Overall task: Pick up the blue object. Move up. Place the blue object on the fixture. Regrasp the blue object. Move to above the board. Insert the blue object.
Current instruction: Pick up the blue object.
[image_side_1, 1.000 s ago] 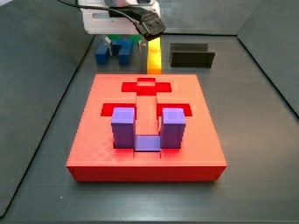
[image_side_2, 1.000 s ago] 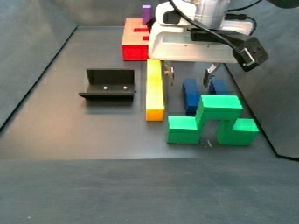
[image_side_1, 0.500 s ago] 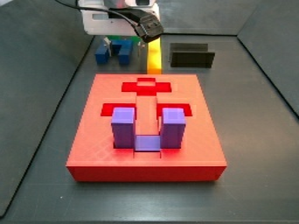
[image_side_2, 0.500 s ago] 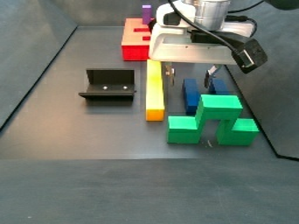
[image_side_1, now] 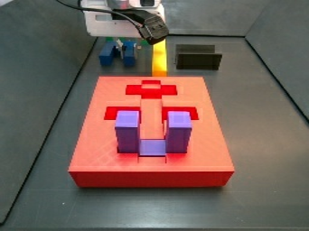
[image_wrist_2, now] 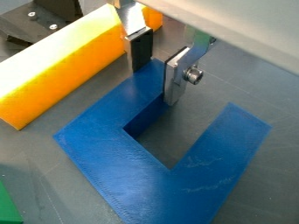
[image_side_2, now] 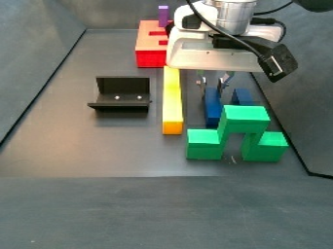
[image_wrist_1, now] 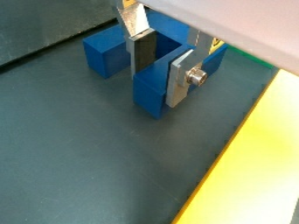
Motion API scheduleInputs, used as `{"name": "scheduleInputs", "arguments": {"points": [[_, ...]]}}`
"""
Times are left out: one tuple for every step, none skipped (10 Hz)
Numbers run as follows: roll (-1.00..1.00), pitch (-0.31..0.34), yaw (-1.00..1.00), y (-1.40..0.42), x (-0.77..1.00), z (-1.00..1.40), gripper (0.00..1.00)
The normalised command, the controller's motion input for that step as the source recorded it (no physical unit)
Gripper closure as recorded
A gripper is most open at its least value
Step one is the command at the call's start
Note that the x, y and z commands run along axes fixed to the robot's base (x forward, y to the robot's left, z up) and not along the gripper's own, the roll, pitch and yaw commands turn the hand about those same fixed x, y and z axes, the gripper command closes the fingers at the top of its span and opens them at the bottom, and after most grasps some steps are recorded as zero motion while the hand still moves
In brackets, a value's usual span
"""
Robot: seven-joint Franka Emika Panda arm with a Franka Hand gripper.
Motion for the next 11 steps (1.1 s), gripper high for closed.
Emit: {"name": "scheduleInputs", "arguments": {"points": [[0.0, 0.0, 0.0, 0.0, 0.0, 0.0, 1.0], [0.0, 0.0, 0.0, 0.0, 0.0, 0.0, 1.0], [0.0, 0.0, 0.0, 0.0, 0.0, 0.0, 1.0], [0.0, 0.0, 0.0, 0.0, 0.0, 0.0, 1.0], [0.0, 0.0, 0.0, 0.0, 0.0, 0.0, 1.0], [0.0, 0.0, 0.0, 0.0, 0.0, 0.0, 1.0], [0.0, 0.0, 0.0, 0.0, 0.0, 0.0, 1.0], [0.0, 0.0, 0.0, 0.0, 0.0, 0.0, 1.0], [0.0, 0.0, 0.0, 0.0, 0.0, 0.0, 1.0], [0.0, 0.0, 0.0, 0.0, 0.0, 0.0, 1.0], [0.0, 0.0, 0.0, 0.0, 0.0, 0.0, 1.0]]}}
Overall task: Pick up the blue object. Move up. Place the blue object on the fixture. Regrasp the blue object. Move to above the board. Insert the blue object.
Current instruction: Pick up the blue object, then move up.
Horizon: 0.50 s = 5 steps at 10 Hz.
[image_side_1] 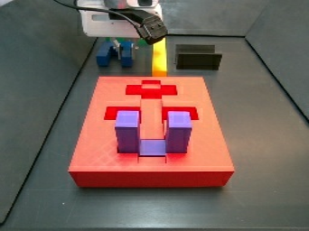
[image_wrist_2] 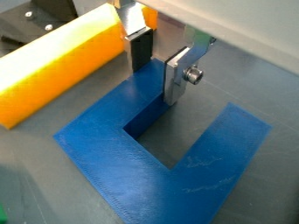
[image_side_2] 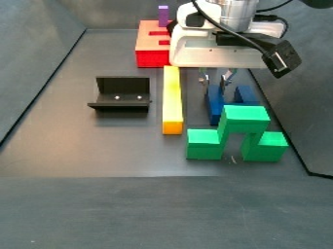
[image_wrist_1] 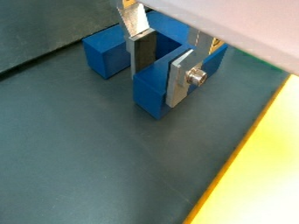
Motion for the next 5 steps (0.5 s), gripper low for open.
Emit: {"name": "scheduleInputs", "arguments": {"points": [[0.0, 0.0, 0.0, 0.0, 0.0, 0.0, 1.0], [0.0, 0.0, 0.0, 0.0, 0.0, 0.0, 1.0], [0.0, 0.0, 0.0, 0.0, 0.0, 0.0, 1.0], [0.0, 0.0, 0.0, 0.0, 0.0, 0.83, 1.0], [0.0, 0.04, -0.04, 0.06, -0.04, 0.83, 1.0]]}}
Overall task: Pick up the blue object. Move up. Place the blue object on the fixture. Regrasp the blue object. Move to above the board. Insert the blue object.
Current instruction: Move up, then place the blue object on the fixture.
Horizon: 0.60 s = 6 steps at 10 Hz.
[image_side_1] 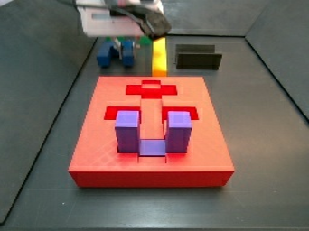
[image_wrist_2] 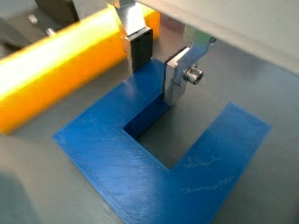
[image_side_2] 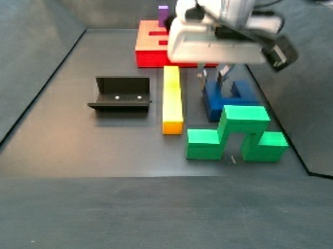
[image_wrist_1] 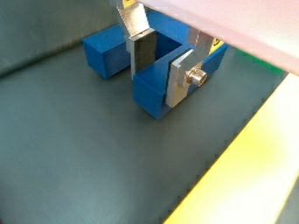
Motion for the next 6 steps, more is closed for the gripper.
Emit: {"name": "scheduleInputs", "arguments": {"points": [[0.02, 0.082, -0.04, 0.06, -0.1, 0.63, 1.0], [0.03, 0.068, -0.03, 0.04, -0.07, 0.45, 1.0], [0.0, 0.0, 0.0, 0.0, 0.0, -0.02, 1.0], [-0.06, 0.0, -0.09, 0.0, 0.28, -0.07, 1.0], [-0.35, 0.094, -0.28, 0.0, 0.76, 0.0, 1.0], [-0.47, 0.077, -0.35, 0.0, 0.78, 0.15, 1.0]]}}
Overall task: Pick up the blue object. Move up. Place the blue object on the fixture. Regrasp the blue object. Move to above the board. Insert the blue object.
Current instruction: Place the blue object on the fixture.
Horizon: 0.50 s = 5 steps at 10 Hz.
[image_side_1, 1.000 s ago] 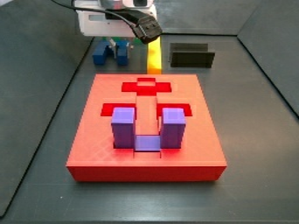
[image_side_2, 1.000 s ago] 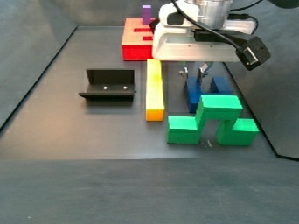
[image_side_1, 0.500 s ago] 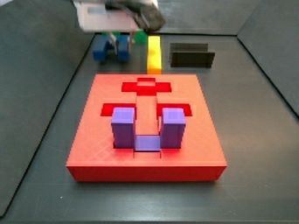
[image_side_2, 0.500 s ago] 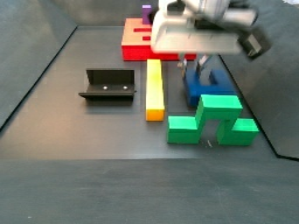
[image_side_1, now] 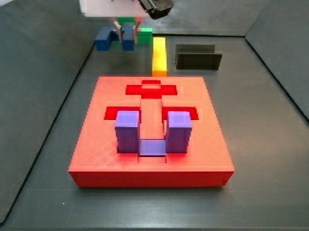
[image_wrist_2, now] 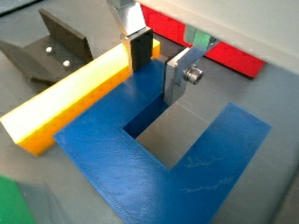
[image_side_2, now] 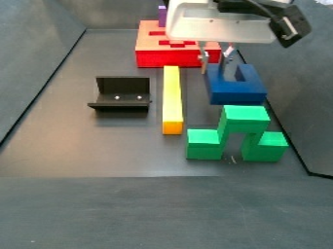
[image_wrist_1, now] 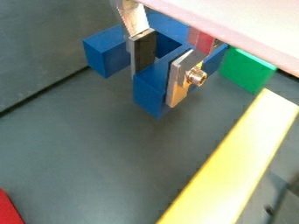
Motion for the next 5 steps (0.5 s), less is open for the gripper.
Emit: {"name": "scheduleInputs", "arguments": {"points": [[-0.5, 0.191, -0.27, 0.0, 0.82, 0.41, 1.0], [-0.59, 0.257, -0.18, -0.05, 0.88, 0.6, 1.0], [-0.67, 0.274, -0.18, -0.07, 0.87, 0.75, 1.0], [-0.76, 0.197, -0.13, -0.07, 0.81, 0.66, 1.0], [-0.8, 0.146, -0.09, -0.04, 0.83, 0.55, 1.0]]}}
